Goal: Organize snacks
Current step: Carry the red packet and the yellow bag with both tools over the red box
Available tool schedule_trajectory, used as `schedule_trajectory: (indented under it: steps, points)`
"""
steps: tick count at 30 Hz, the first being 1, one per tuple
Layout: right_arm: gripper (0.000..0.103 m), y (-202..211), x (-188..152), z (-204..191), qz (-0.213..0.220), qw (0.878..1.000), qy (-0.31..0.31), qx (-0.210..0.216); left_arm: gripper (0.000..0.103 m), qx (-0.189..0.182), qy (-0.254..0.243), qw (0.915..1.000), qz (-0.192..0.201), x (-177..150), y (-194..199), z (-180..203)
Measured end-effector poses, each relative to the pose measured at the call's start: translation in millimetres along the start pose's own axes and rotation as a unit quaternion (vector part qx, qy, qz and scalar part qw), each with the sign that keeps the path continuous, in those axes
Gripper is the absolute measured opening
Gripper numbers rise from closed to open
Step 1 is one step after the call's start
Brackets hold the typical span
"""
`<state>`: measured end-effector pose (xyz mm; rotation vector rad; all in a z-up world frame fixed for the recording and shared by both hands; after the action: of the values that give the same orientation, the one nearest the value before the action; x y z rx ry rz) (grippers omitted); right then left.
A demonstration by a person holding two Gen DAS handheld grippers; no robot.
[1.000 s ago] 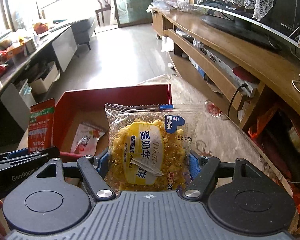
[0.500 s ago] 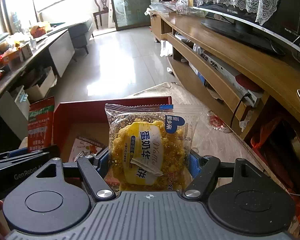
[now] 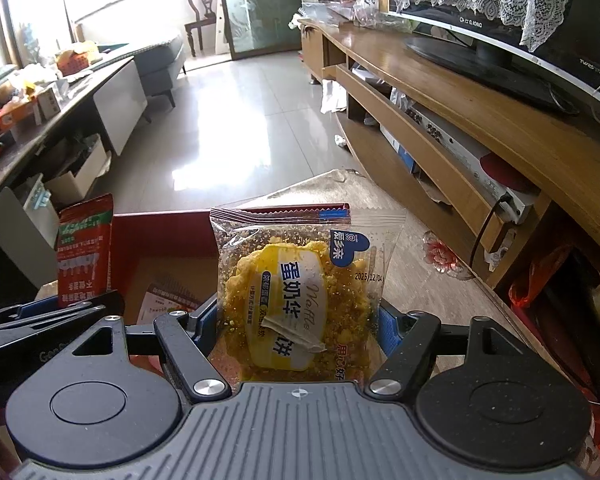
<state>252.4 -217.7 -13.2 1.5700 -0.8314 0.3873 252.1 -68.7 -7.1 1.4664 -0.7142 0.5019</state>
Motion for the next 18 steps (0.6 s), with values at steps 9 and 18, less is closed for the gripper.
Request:
schedule_trajectory:
  steps: [9,18]
  points:
    - [0.078,-11.8,7.3,-4.8,-0.002,1.0,0.003,0.001,0.048,0.002,-0.002,1.0,0.0,6.4,-10.7,1.5]
    - [0.078,-27.2,10.3,-5.6,-0.013,1.0,0.006,0.0,0.048,0.008,-0.002,0.9999,-0.01,8.4,-29.2,2.2]
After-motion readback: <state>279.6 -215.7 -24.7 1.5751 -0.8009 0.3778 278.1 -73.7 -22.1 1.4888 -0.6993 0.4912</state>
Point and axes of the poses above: each gripper's, at about its wrist camera, not at the fingertips, and y roughly against the way its jaws point, z to its right, x to its top, the point moved 6 cm from there along -y, roughly the way its jaws point, and after that the axes turned 7 degrees about -y, right-handed, at the moved point
